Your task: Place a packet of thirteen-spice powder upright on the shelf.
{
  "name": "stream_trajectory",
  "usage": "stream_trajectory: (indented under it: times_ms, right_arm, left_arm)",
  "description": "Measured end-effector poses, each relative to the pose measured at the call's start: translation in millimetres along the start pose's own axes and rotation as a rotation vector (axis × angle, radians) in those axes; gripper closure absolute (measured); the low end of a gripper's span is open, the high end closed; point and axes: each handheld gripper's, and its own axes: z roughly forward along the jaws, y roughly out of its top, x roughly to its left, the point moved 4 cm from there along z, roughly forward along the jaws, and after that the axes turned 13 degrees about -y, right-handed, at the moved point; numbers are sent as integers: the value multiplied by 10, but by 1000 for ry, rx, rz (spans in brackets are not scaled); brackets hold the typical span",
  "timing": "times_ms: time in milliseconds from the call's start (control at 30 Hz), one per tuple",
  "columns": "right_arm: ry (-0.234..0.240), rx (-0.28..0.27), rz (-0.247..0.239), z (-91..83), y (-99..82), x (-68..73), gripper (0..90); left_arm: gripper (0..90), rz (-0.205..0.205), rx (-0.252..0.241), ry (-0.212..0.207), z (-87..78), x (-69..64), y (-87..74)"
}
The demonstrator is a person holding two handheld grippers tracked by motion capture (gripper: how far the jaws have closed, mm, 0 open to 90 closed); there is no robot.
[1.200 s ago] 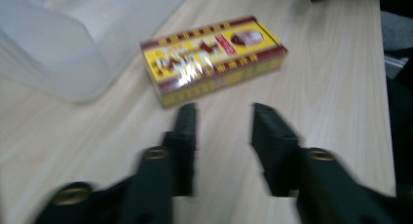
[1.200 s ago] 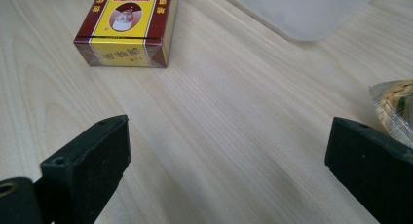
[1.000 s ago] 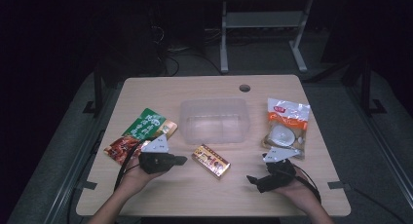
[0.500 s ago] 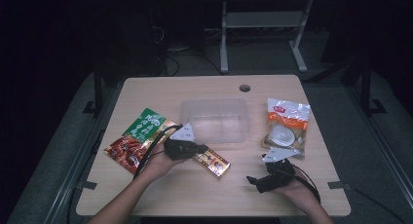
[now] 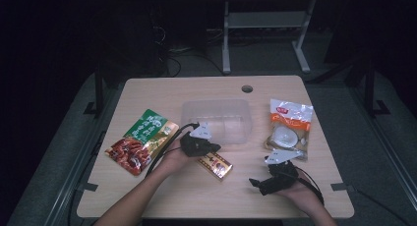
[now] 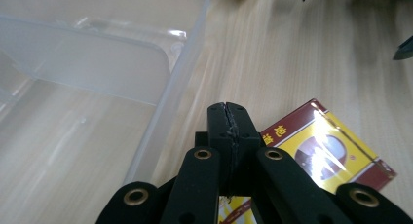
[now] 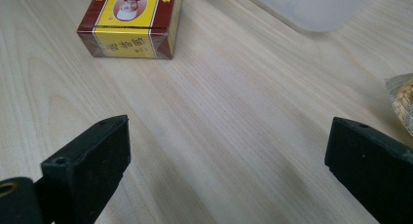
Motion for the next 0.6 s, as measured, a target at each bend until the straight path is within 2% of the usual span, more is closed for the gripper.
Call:
stream_trajectory:
  times_ms: [167, 200, 333, 600]
  right_arm:
    - [1, 0, -1, -2, 2, -1, 25]
    - [2, 0, -1, -2, 2, -1, 25]
    - [3, 0, -2, -1, 2, -1, 25]
    - [5, 1, -3, -7, 2, -6, 25]
  left_arm:
    - [897, 12, 40, 23, 54, 40, -39]
    - [897, 6, 36, 29, 59, 43, -42]
    - [897, -2, 29, 26, 51, 56, -51]
    - [898, -14, 50, 9, 20, 39, -77]
